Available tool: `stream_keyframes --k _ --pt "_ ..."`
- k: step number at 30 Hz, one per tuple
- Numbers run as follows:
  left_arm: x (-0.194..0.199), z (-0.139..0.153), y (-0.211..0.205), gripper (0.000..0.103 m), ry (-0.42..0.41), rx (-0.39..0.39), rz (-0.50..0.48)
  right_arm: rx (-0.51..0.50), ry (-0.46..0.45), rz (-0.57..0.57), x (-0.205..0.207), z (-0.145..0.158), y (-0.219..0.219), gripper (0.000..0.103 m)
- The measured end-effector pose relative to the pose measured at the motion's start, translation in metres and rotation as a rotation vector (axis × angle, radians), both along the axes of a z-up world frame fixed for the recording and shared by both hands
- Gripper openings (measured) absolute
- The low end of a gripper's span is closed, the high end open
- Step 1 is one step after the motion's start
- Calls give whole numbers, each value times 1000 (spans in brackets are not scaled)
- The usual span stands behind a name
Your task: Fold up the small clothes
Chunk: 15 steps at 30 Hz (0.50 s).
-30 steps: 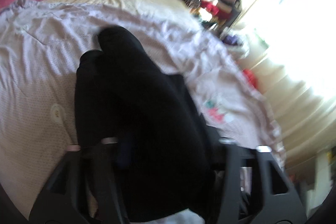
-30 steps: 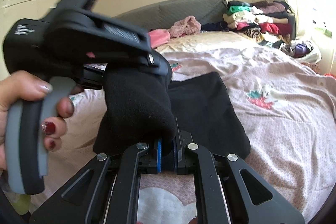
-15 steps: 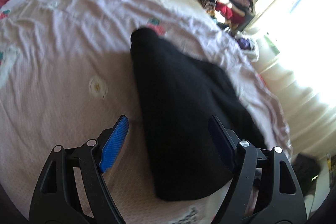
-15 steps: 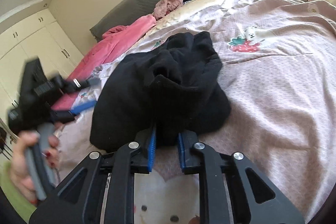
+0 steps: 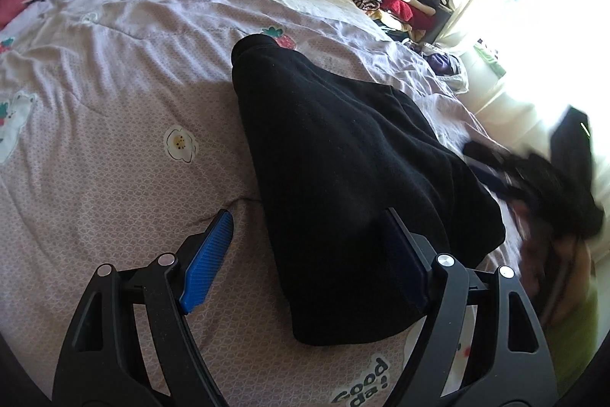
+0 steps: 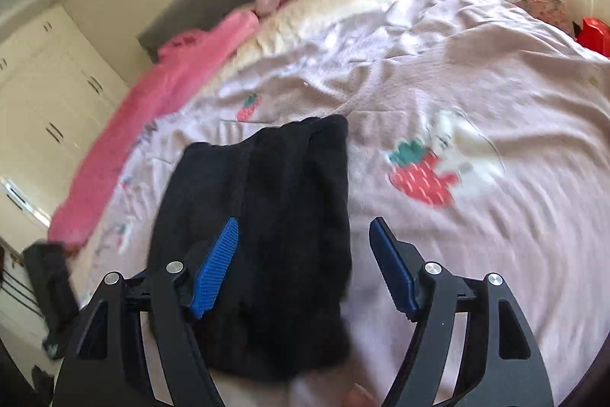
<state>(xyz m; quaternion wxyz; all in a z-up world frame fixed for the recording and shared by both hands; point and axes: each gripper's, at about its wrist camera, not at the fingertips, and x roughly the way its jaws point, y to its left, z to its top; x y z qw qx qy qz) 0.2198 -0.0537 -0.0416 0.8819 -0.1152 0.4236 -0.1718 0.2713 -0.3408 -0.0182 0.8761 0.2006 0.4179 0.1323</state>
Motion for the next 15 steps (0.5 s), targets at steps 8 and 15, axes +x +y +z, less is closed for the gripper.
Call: stream_keyframes --k 8,15 --pt "-2 2 2 71 -7 -5 -15 -24 93 36 55 -14 20 44" --pt "-7 8 0 71 -25 14 -29 -104 -182 168 34 38 53 14"
